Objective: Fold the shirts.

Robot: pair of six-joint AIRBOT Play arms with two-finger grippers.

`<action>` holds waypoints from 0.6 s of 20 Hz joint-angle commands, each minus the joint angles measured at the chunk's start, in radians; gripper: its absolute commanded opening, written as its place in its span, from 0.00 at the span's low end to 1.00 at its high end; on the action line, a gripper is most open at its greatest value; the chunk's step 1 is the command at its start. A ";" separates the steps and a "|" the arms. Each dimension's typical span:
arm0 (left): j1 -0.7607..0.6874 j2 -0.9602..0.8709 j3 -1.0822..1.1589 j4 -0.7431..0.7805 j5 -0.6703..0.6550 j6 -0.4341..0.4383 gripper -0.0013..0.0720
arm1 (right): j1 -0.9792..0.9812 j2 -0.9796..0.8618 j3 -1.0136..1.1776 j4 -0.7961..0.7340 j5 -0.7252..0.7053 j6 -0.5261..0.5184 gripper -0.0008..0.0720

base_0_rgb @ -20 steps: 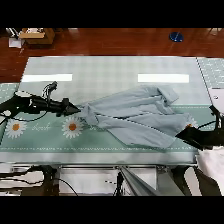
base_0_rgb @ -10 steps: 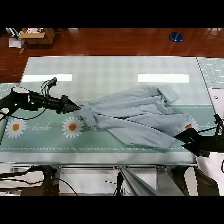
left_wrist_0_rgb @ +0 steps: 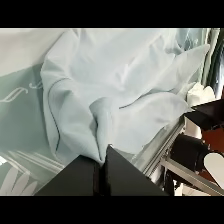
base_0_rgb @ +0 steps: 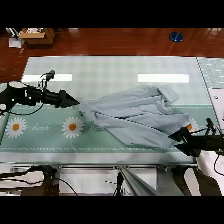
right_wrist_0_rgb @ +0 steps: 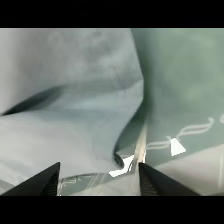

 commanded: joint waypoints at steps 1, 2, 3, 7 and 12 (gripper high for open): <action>0.000 0.001 0.026 -0.001 -0.011 0.000 0.05 | 0.165 -0.121 -0.005 0.007 -0.168 0.085 0.72; 0.000 0.001 0.027 -0.001 -0.011 0.000 0.05 | 0.219 -0.165 -0.005 0.037 -0.237 0.070 0.52; 0.000 0.001 0.027 -0.001 -0.011 0.000 0.05 | 0.260 -0.196 -0.004 0.095 -0.301 0.034 0.23; 0.024 0.055 0.050 -0.118 -0.011 0.035 0.05 | 0.296 -0.208 0.181 0.321 -0.274 -0.245 0.04; 0.132 0.262 0.309 -0.471 -0.002 0.053 0.05 | 0.296 -0.121 0.783 0.226 -0.100 -0.272 0.04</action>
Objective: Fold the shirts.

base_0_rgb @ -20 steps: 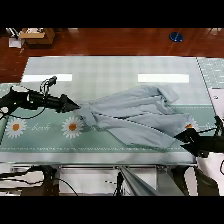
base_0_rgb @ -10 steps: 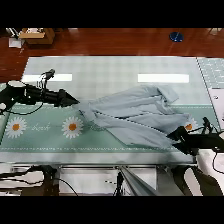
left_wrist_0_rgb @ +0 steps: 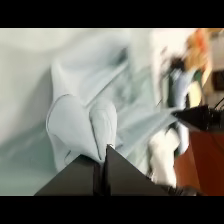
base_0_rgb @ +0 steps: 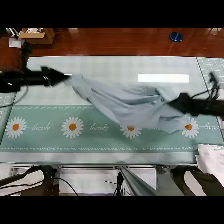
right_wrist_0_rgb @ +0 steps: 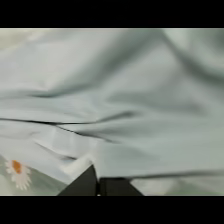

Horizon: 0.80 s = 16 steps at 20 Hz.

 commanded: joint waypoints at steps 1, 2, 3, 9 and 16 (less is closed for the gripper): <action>0.074 0.144 0.216 -0.231 0.023 0.015 0.05 | 0.009 0.048 0.406 -0.048 0.038 -0.031 0.04; 0.094 0.185 0.301 -0.248 0.043 0.015 0.05 | 0.009 0.058 0.528 -0.074 0.008 -0.010 0.04; 0.114 0.227 0.390 -0.248 0.071 0.015 0.05 | 0.009 0.062 0.634 -0.096 -0.018 0.010 0.04; 0.226 0.472 0.803 -0.190 0.311 0.003 0.05 | 0.009 0.061 1.063 -0.187 -0.084 0.071 0.04; 0.258 0.770 0.901 0.597 0.194 -0.524 0.05 | 0.009 0.109 1.254 -0.327 0.283 0.178 0.04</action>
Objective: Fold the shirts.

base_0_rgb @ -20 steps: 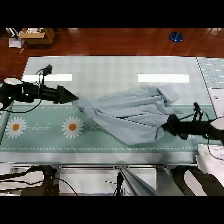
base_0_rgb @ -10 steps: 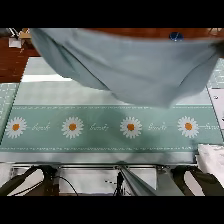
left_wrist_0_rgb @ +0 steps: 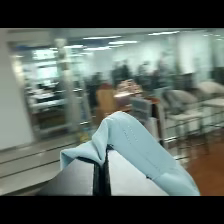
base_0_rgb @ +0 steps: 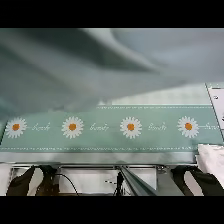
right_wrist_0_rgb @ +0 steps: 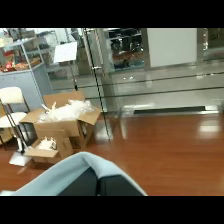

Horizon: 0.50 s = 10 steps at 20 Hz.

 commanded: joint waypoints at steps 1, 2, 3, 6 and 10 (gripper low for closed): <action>0.009 0.136 0.032 0.378 -0.114 -0.225 0.05 | 0.001 0.051 0.068 -0.127 0.227 0.073 0.04; 0.010 0.153 0.032 0.404 -0.176 -0.225 0.05 | 0.001 0.070 0.068 -0.154 0.286 0.087 0.04; 0.010 0.160 0.032 0.420 -0.259 -0.225 0.05 | 0.001 0.085 0.068 -0.177 0.357 0.094 0.04; 0.010 0.130 0.016 0.428 -0.536 -0.237 0.05 | 0.002 0.075 0.055 -0.211 0.584 0.061 0.04; 0.010 0.056 -0.147 0.428 -0.704 -0.224 0.05 | 0.004 0.037 -0.171 -0.189 0.583 -0.030 0.04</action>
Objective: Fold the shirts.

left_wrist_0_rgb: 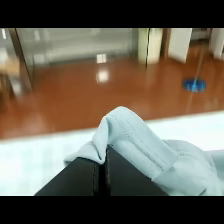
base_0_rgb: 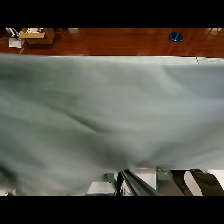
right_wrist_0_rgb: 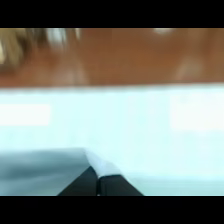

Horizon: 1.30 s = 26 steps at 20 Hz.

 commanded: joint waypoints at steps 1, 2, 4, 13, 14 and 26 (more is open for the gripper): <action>-0.001 -0.056 -0.162 0.030 -0.151 0.011 0.05 | 0.001 -0.049 -0.210 -0.021 0.079 -0.088 0.04; -0.001 -0.085 -0.229 0.029 -0.132 0.021 0.05 | 0.001 -0.086 -0.290 -0.018 0.076 -0.110 0.04; -0.008 -0.167 -0.356 -0.001 -0.080 0.044 0.05 | 0.001 -0.195 -0.424 -0.015 0.035 -0.154 0.04; -0.350 -0.695 -0.444 0.011 0.327 0.110 0.05 | 0.002 -0.736 -0.473 0.167 -0.454 -0.211 0.04; -0.378 -0.739 -0.444 0.012 0.384 0.114 0.05 | 0.002 -0.769 -0.473 0.188 -0.508 -0.216 0.04; -0.467 -1.104 -0.444 0.011 0.626 0.002 0.24 | -0.003 -1.044 -0.473 0.251 -0.863 -0.220 0.34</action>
